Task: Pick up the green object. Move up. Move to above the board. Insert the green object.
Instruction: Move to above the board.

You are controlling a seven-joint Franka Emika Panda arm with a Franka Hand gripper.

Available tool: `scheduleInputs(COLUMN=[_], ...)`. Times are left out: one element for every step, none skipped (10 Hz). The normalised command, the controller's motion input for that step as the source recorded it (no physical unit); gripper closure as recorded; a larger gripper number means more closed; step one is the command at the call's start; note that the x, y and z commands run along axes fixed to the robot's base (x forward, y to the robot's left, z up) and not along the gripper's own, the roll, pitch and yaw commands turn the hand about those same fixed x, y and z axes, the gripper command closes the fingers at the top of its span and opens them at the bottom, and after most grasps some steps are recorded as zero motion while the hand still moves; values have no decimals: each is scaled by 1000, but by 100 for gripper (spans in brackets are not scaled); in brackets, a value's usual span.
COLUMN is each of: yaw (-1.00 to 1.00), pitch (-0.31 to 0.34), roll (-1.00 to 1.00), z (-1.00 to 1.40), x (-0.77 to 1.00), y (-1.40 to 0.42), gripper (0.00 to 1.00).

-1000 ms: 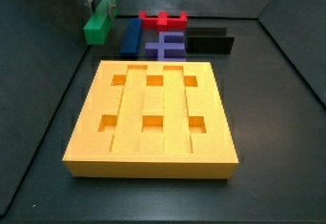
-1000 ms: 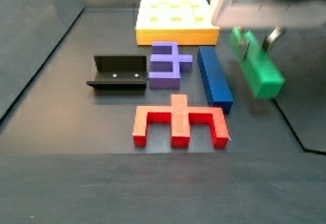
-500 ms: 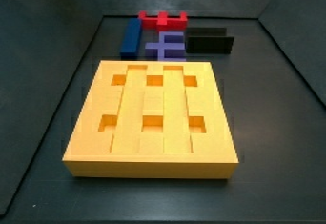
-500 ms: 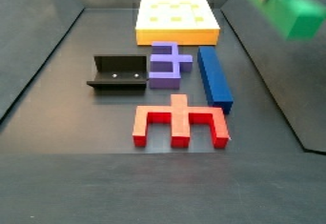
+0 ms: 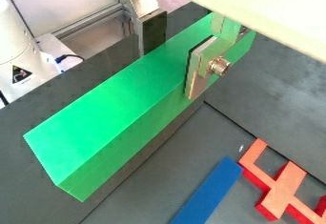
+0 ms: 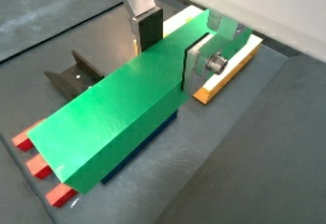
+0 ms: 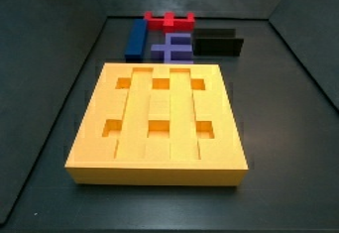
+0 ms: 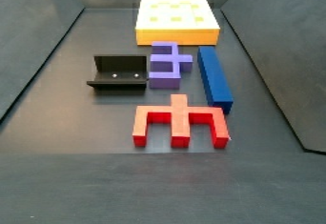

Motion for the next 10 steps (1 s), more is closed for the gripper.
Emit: scheduleInputs(yaw=[-91,-69,-22,-17,-9,5,6,8,9,9], pitch=[171,171,215,206,196,176,161,156,162,159], roll=[93,118,122,-16,13,31,3,8,40,72], z=[214,188,176,186,197,203,206,210,152,84], x=[819,820,861,903,889,885,920,950,687,374], y=[-1400,-1400,-1400,-1400,-1400,-1400,-1400,-1400,-979,-460], gripper=[100,100,100,100,100,100,100,100,100,100])
